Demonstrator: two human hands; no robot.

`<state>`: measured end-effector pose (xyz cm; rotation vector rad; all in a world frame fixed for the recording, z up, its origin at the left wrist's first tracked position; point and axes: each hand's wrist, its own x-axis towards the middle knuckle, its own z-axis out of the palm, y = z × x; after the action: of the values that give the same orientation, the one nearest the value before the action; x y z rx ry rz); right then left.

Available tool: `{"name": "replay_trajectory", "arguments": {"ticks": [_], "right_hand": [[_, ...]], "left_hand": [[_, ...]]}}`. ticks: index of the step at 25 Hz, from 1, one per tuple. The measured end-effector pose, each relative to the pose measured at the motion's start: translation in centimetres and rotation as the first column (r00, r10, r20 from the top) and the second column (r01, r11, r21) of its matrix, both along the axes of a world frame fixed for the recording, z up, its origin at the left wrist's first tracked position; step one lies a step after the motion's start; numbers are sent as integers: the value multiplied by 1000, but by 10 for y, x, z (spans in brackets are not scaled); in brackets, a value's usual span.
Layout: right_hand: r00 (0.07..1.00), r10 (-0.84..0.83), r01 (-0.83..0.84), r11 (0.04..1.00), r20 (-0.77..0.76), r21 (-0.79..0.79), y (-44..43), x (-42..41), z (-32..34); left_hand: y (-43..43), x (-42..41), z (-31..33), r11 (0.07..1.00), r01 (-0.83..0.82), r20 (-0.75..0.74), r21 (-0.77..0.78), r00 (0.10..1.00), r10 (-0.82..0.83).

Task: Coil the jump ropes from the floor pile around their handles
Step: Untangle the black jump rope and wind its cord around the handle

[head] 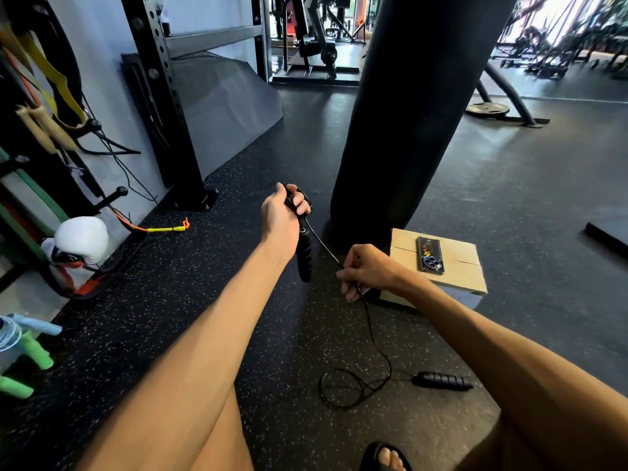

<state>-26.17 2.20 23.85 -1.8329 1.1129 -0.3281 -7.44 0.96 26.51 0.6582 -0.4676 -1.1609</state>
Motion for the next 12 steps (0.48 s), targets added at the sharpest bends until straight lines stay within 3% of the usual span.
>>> {"name": "replay_trajectory", "arguments": {"ticks": [2, 3, 6, 9, 12], "right_hand": [[999, 11, -14, 995, -32, -102, -2, 1, 0], [999, 11, -17, 984, -36, -178, -3, 2, 1], [999, 24, -34, 916, -30, -401, -6, 4, 14], [999, 48, -33, 841, 14, -540, -7, 5, 28], [998, 35, 6, 767, 51, -642, -13, 5, 35]], "left_hand": [[-3, 0, -4, 991, -137, 239, 8, 962, 131], [-3, -1, -6, 980, -201, 400, -6, 897, 186], [0, 3, -10, 956, -285, 801, -69, 556, 223], [4, 8, -11, 967, -242, 931, -81, 329, 161], [8, 6, -12, 993, -118, 964, 18, 264, 15]]}}
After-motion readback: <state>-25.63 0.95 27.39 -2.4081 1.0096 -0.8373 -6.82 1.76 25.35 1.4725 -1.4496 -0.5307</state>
